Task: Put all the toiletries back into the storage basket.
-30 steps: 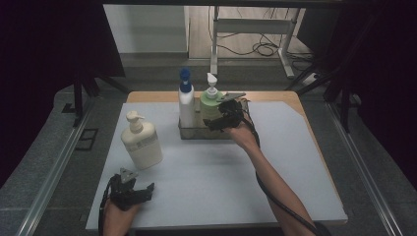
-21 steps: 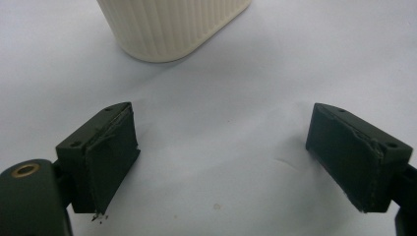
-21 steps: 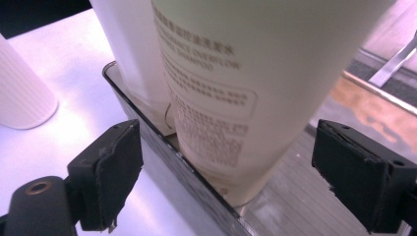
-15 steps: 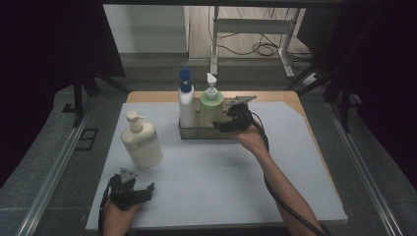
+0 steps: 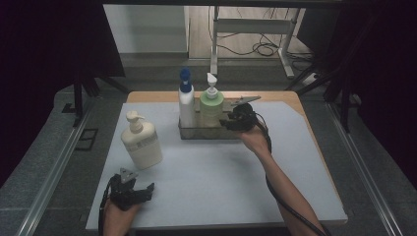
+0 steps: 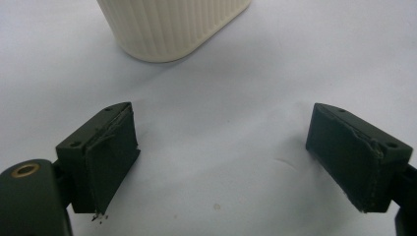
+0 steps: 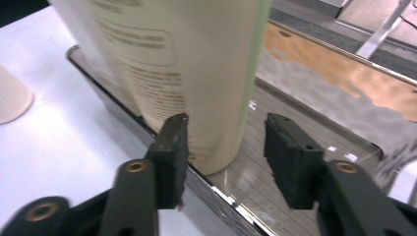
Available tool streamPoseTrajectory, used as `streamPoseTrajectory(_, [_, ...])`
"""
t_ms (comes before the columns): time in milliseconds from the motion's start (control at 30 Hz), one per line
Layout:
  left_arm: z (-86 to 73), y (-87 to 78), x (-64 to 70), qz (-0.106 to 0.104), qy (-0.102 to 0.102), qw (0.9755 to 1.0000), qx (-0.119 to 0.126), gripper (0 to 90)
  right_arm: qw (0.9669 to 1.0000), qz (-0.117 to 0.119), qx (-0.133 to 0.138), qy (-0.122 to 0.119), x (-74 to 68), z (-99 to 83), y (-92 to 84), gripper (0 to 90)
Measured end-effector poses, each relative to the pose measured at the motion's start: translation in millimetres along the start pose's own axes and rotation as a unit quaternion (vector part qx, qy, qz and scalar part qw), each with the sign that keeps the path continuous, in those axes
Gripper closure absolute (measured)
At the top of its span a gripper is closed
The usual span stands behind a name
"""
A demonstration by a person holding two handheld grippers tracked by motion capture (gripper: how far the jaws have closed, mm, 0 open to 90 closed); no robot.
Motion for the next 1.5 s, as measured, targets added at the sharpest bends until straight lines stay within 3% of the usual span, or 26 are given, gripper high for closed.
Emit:
streamPoseTrajectory(233, [0.0,-0.1,-0.2,0.000,0.001,1.0000,-0.001,11.8,0.9998,-0.018,-0.001,0.007,8.5,-1.7,3.2,79.4])
streamPoseTrajectory(367, [-0.1,-0.1,-0.2,0.000,0.001,1.0000,-0.001,11.8,0.9994,-0.026,-0.004,0.020,11.5,-5.0,9.8,89.0])
streamPoseTrajectory(500, [0.0,0.0,0.0,0.000,0.000,1.0000,0.000,11.8,0.9991,-0.037,-0.015,0.017,14.6,-10.2,18.2,89.3])
streamPoseTrajectory(800, [0.0,0.0,-0.2,0.000,0.001,1.0000,-0.001,11.8,0.9979,-0.045,-0.029,0.037,20.0,-13.7,31.0,89.1])
streamPoseTrajectory(1167, [0.0,0.0,0.0,0.000,0.000,1.0000,0.000,11.8,0.9962,-0.035,-0.051,0.061,19.8,-18.4,40.1,88.4])
streamPoseTrajectory(1500, [0.0,0.0,0.0,0.000,0.000,1.0000,0.000,11.8,0.9965,-0.017,-0.054,0.061,9.4,-17.6,45.9,88.2])
Point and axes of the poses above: each handheld gripper's, and its own axes: y roughly forward along the jaws, z roughly out of its top, x roughly to its right, the point moved 8 cm from there along y, roughly forward along the jaws, and after that the axes turned 15 degrees about x, right-handed, at the moved point
